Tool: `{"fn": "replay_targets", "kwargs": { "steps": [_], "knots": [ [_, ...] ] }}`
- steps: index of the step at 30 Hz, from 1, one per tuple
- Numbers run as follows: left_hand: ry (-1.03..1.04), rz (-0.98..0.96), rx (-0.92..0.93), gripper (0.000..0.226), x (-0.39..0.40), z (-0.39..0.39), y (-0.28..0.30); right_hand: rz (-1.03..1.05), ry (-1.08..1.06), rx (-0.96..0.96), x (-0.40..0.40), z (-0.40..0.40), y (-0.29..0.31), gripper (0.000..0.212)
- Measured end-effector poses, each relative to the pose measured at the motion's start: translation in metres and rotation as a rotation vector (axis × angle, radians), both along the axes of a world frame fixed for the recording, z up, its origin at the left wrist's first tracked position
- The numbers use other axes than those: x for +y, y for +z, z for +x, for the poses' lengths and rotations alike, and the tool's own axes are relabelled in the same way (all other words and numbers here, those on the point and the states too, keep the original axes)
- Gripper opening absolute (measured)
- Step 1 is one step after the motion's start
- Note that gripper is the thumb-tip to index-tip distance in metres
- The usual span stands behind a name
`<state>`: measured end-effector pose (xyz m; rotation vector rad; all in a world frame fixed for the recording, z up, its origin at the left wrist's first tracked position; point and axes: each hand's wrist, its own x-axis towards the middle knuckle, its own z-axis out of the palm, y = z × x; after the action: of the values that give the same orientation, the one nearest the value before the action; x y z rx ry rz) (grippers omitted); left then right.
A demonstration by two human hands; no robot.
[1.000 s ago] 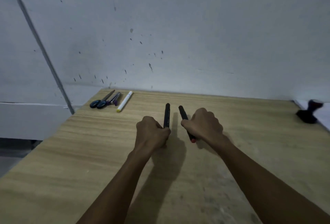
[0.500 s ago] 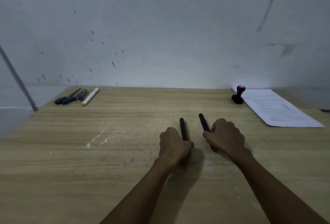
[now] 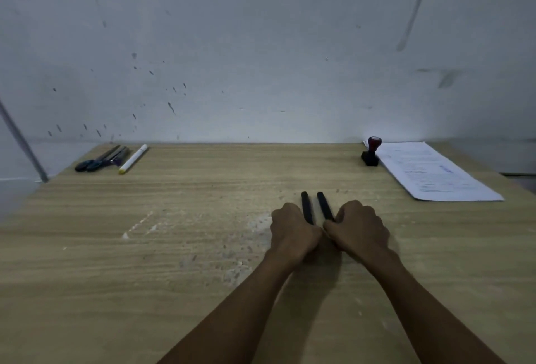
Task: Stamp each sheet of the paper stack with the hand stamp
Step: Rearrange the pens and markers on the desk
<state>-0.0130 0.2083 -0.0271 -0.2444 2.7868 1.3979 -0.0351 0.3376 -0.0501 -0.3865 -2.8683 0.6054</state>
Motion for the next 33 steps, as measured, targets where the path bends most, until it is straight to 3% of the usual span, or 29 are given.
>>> {"fn": "replay_targets", "kwargs": {
  "steps": [5,23,33],
  "knots": [
    [-0.002,-0.027,-0.015,0.04,0.002,-0.002,0.001,-0.037,0.001,-0.011,0.0,-0.002,-0.002,0.031],
    [-0.035,0.015,-0.036,0.034,-0.001,-0.001,0.007,-0.12,-0.012,0.035,0.005,0.006,0.002,0.027],
    [0.03,-0.08,0.193,0.028,-0.062,-0.011,0.005,-0.153,0.194,0.209,-0.032,0.01,0.014,0.008]
  ]
}}
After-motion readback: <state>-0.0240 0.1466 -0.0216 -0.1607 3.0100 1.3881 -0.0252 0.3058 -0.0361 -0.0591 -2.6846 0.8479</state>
